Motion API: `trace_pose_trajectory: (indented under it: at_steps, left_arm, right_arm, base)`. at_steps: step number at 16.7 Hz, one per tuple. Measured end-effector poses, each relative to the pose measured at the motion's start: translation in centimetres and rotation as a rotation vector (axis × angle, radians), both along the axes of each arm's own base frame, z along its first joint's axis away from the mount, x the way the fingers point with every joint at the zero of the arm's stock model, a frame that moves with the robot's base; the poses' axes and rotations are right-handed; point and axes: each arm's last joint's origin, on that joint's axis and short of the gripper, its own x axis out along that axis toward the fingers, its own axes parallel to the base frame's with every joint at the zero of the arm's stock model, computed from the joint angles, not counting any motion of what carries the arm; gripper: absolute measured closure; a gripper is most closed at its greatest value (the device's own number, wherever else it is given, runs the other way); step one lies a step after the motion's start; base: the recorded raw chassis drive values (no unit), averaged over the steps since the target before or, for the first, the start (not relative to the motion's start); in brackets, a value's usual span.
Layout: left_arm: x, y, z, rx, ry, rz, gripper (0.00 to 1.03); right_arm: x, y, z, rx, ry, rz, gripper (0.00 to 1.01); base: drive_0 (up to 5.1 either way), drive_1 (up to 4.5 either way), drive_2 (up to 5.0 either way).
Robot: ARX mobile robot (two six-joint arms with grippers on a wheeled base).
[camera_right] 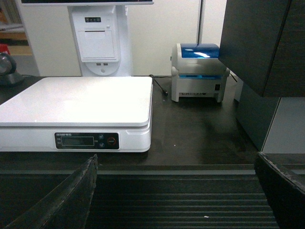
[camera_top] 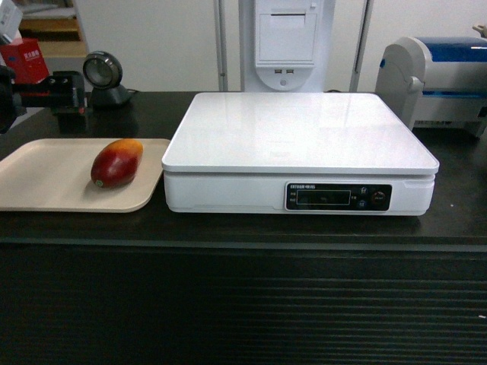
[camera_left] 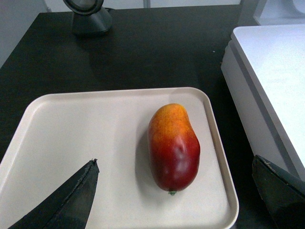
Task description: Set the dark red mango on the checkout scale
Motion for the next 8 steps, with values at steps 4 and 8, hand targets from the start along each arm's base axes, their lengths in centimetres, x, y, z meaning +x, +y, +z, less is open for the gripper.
trace_pose_trajectory:
  at_steps: [4,8]
  left_arm:
    - [2.3,-1.0,-1.0,0.009,0.062,-0.025,0.05]
    - [3.5,-1.8,-2.6,0.005,0.140,-0.049,0.05]
  right_arm:
    - [0.0,0.0,0.0,0.000,0.000,0.000,0.03]
    - [0.0,0.0,0.0,0.000,0.000,0.000,0.03]
  base:
    - [0.0,0.00,0.0]
    - [0.0,0.00,0.0]
